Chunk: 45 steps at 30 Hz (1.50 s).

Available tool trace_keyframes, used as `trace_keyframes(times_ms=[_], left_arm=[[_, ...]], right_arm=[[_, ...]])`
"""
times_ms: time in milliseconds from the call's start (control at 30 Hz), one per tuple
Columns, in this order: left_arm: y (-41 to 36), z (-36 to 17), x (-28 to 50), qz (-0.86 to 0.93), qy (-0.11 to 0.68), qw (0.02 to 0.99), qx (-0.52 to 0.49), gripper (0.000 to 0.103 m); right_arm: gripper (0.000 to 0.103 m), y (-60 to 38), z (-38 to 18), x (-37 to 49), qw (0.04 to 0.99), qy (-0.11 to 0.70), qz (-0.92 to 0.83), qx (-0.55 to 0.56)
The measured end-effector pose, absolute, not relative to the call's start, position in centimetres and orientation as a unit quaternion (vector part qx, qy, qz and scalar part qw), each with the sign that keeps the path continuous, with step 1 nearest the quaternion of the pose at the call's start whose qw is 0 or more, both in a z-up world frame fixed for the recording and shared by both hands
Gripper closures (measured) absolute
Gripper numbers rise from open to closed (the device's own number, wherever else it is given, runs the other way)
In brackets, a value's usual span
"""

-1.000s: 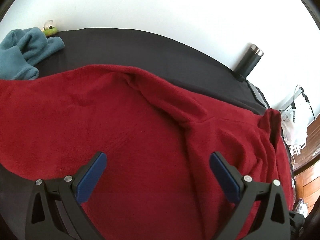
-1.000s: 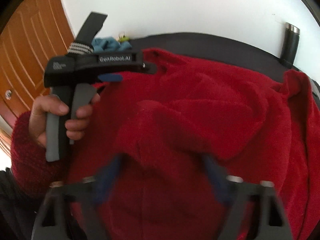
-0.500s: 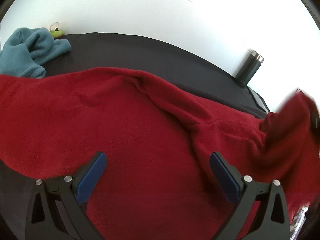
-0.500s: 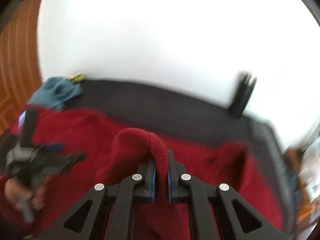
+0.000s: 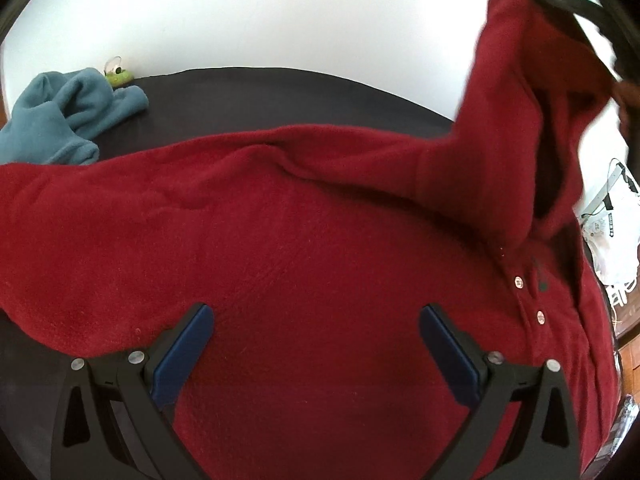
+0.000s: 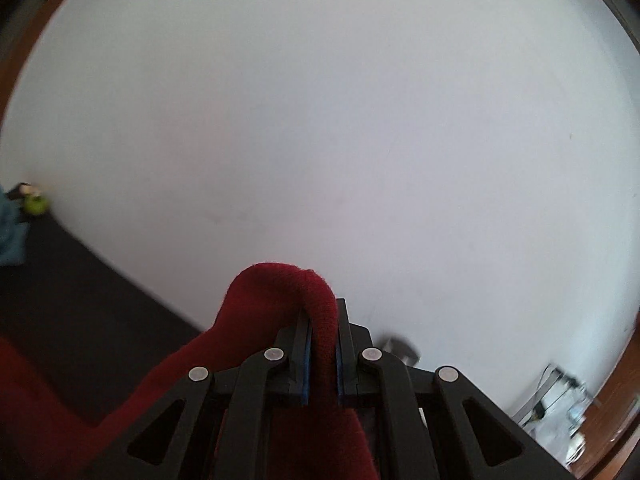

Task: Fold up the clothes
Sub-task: 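Grasp the red sweater hood with the right tool and lift it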

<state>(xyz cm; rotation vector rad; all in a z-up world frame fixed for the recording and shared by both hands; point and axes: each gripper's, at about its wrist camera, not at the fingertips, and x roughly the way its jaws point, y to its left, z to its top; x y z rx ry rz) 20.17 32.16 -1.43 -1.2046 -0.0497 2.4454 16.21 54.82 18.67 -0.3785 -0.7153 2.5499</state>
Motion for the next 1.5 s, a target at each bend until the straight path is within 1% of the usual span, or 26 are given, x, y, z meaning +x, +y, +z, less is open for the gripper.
trace_keyframes(times_ms=[167, 267, 300, 367, 433, 467, 500, 533, 700, 900, 1100, 1133, 1233, 1367, 1467, 1500], left_arm=[[32.4, -1.6, 20.1, 0.878, -0.009, 0.202, -0.434, 0.000], [32.4, -1.7, 20.1, 0.878, -0.007, 0.202, -0.434, 0.000], [32.4, -1.7, 20.1, 0.878, -0.007, 0.201, -0.435, 0.000], [32.5, -1.7, 20.0, 0.877, -0.006, 0.201, -0.436, 0.000], [32.5, -1.7, 19.9, 0.877, -0.006, 0.201, -0.436, 0.000], [32.5, -1.7, 19.9, 0.877, -0.005, 0.200, -0.436, 0.000], [32.6, -1.7, 19.9, 0.877, -0.005, 0.200, -0.436, 0.000], [32.6, -1.7, 19.9, 0.877, -0.004, 0.200, -0.436, 0.000], [32.8, -1.7, 20.3, 0.877, 0.000, 0.198, -0.437, 0.000], [32.8, -1.9, 19.9, 0.877, 0.001, 0.197, -0.438, 0.000], [32.8, -1.9, 19.7, 0.878, 0.001, 0.196, -0.438, 0.000], [32.8, -1.9, 19.6, 0.878, 0.001, 0.196, -0.438, 0.000], [33.0, -2.0, 19.4, 0.878, 0.003, 0.194, -0.438, 0.000], [32.9, -2.0, 19.3, 0.878, 0.001, 0.194, -0.438, 0.000], [33.0, -2.0, 19.2, 0.878, 0.002, 0.193, -0.438, 0.000], [33.1, -2.0, 19.2, 0.878, 0.003, 0.193, -0.438, 0.000]], right_arm=[[0.094, 55.7, 19.2, 10.3, 0.279, -0.268, 0.916, -0.111], [0.094, 55.4, 18.2, 6.9, 0.287, -0.285, 0.908, -0.108], [0.093, 55.2, 17.6, 5.8, 0.284, -0.291, 0.907, -0.114], [0.089, 55.0, 15.7, 3.2, 0.256, -0.298, 0.904, -0.170], [0.070, 55.1, 13.3, 1.0, 0.220, -0.289, 0.902, -0.232], [0.039, 55.1, 12.3, 0.4, 0.206, -0.283, 0.901, -0.254], [0.014, 55.2, 11.4, 0.0, 0.199, -0.278, 0.902, -0.266], [0.012, 55.3, 10.7, -0.1, 0.191, -0.272, 0.903, -0.272], [0.012, 56.9, 11.4, 1.1, 0.168, -0.209, 0.920, -0.286], [0.012, 58.8, 13.4, 6.0, 0.158, -0.152, 0.934, -0.281], [0.012, 61.8, 13.5, 8.6, 0.217, -0.124, 0.925, -0.287], [0.012, 61.8, 13.3, 8.3, 0.200, -0.111, 0.927, -0.297], [0.012, 61.1, 12.0, 7.0, 0.119, -0.073, 0.930, -0.339], [0.012, 59.7, 7.5, 6.5, 0.051, -0.042, 0.898, -0.435], [0.012, 59.7, 3.7, 3.7, 0.027, -0.020, 0.873, -0.487], [0.012, 59.7, 2.9, 3.3, 0.029, -0.024, 0.868, -0.495]])
